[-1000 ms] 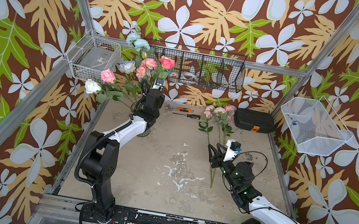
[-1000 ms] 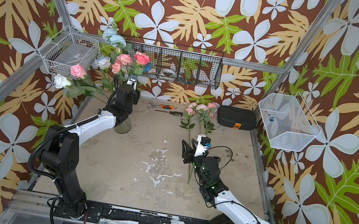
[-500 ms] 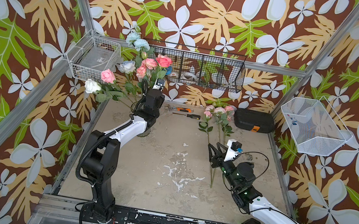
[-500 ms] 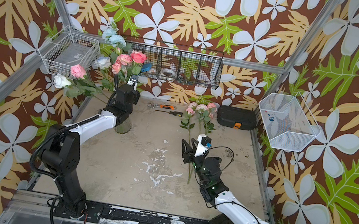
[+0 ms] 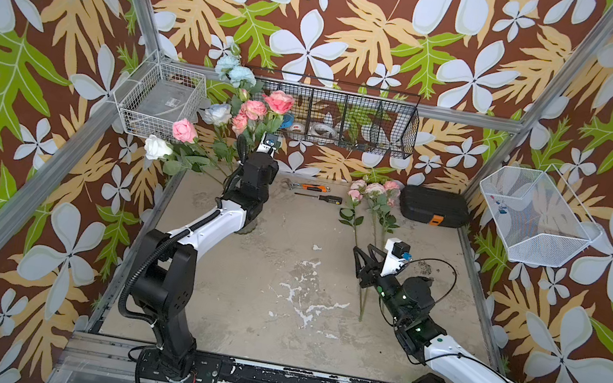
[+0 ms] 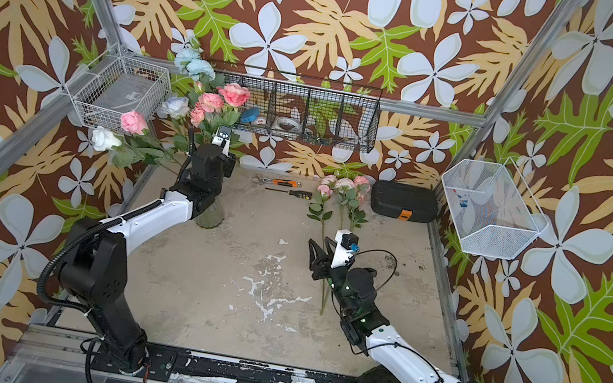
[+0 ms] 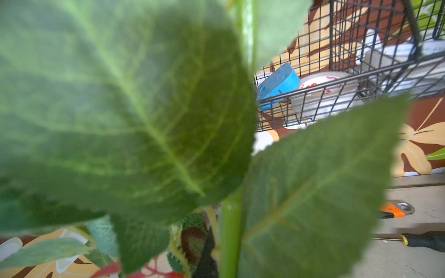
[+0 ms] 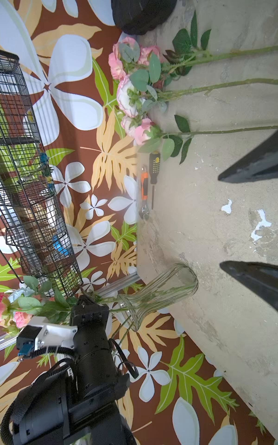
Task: Pick out pink flowers from the vase
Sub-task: Pick up the flower from the vase.
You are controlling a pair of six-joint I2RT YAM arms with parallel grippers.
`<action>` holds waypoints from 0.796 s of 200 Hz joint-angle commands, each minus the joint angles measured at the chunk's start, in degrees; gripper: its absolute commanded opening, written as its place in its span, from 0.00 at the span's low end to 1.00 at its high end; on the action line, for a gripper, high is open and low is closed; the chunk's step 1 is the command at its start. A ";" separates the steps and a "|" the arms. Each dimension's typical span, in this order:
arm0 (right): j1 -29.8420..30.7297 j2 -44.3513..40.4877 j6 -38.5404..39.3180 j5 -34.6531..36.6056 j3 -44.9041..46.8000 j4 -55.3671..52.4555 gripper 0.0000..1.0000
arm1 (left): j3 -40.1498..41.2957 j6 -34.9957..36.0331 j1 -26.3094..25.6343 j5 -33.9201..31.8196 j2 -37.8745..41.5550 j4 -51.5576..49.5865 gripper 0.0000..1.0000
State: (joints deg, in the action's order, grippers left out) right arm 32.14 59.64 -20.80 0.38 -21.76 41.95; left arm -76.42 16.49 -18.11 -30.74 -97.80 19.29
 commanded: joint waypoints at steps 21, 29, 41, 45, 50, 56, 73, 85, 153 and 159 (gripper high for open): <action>0.04 0.27 -0.21 -0.34 -0.13 2.19 0.52 | 1.11 -1.35 0.14 2.99 3.65 2.23 0.01; 0.03 0.35 -0.08 -0.29 -0.30 2.17 0.52 | 1.32 -1.59 0.16 3.80 4.46 2.31 0.00; 0.05 0.40 0.29 -0.07 -0.46 1.85 0.52 | 1.34 -2.11 0.11 4.84 5.57 1.92 0.00; 0.03 0.39 0.47 0.09 -0.47 1.82 0.52 | 1.30 -2.36 0.12 5.18 5.99 1.63 0.00; 0.01 0.39 0.58 0.21 -0.48 1.82 0.52 | 1.27 -2.64 0.17 5.56 6.46 1.32 0.00; 0.04 0.32 0.67 0.45 -0.43 1.73 0.52 | 1.23 -3.01 0.10 6.11 7.09 0.97 0.00; 0.03 0.39 0.83 0.50 -0.43 1.95 0.52 | 1.01 -4.04 0.17 8.14 8.63 -0.27 0.00; 0.03 0.72 0.78 0.49 -0.53 2.05 0.52 | 0.93 -4.76 0.18 9.22 9.74 -0.80 0.00; 0.03 1.54 0.76 -0.25 -1.08 2.31 0.52 | 1.86 -6.43 0.11 15.62 16.61 -0.65 0.00; 0.03 1.50 0.67 -0.29 -1.06 2.27 0.52 | 1.84 -6.47 0.13 16.17 17.15 -0.95 0.00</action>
State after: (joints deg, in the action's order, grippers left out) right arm 32.14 61.14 -20.53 0.36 -22.33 42.39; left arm -74.72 10.96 -18.11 -18.00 -82.21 17.80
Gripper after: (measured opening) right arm 0.517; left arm 0.063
